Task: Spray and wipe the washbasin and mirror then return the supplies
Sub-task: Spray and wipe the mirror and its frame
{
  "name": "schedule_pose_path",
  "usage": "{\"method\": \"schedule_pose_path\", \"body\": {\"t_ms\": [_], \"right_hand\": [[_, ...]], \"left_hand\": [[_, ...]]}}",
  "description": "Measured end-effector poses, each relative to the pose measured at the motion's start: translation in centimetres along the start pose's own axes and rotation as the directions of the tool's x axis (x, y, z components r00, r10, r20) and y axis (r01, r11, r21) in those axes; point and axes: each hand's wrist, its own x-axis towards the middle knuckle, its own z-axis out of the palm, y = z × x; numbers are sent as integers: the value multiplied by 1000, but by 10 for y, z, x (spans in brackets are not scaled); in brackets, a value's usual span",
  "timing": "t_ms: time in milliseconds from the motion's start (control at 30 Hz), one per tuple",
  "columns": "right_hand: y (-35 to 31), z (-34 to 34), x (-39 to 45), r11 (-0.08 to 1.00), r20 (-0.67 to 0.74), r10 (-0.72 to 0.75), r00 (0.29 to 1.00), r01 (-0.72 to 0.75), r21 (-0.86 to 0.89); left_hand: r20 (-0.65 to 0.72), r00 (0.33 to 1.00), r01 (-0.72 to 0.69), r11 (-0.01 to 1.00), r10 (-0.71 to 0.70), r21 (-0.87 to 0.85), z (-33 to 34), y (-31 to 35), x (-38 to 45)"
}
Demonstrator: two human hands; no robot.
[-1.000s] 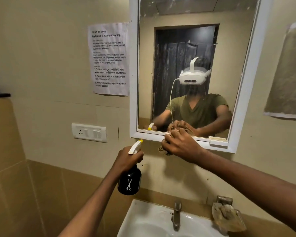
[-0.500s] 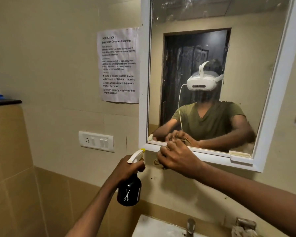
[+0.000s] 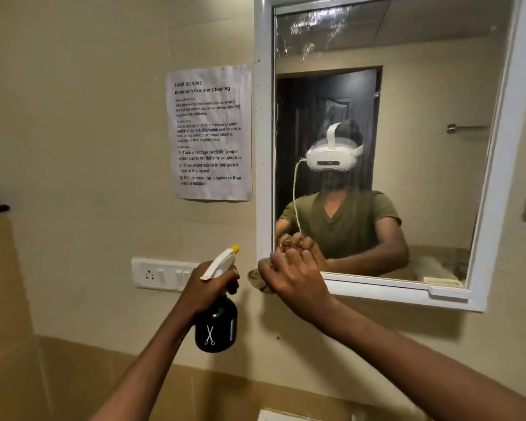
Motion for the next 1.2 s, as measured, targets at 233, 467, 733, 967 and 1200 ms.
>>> {"method": "schedule_pose_path", "body": {"t_ms": [233,467,733,967,1200], "right_hand": [[-42,12,-3,963,-5,262,965,-262,-65],[-49,11,-3,959,68,277,959,-270,-89],[-33,-3,36,904,171,426,888,-426,-40],[7,-15,121,809,78,588,805,-587,-35],[-10,-6,90,833,67,553,831,-548,-78]], "left_hand": [[175,983,-40,997,50,-58,-27,7,21],[306,951,117,960,-34,-256,-19,29,27],[385,921,95,926,57,-365,-36,64,37],[491,870,214,871,36,-442,-41,124,73],[441,895,267,876,-71,-401,-44,122,76]]}}
